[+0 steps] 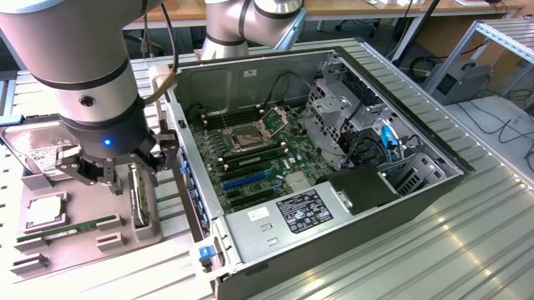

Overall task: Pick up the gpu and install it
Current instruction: 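Pick up the gpu and move the gpu toward the slot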

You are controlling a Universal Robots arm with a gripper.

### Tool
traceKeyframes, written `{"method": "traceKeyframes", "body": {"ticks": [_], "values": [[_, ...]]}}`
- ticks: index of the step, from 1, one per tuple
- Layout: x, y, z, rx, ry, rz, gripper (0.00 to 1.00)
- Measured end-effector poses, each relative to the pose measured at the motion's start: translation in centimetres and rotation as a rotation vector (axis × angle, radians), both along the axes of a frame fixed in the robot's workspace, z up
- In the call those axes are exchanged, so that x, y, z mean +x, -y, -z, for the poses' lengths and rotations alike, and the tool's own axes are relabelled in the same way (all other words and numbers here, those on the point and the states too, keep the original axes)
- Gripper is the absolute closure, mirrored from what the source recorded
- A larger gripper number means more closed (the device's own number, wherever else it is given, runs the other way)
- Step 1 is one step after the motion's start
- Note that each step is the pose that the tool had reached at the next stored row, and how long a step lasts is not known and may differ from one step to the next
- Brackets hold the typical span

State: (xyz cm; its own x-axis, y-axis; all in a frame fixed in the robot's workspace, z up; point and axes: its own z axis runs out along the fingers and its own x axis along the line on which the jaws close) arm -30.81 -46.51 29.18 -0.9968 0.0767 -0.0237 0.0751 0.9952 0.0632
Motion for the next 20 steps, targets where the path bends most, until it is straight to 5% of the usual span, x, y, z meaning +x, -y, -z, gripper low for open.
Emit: {"method": "traceKeyframes", "body": {"ticks": [20], "values": [[0.00,0.00,0.57,0.0000,0.0000,0.000,0.46]]}}
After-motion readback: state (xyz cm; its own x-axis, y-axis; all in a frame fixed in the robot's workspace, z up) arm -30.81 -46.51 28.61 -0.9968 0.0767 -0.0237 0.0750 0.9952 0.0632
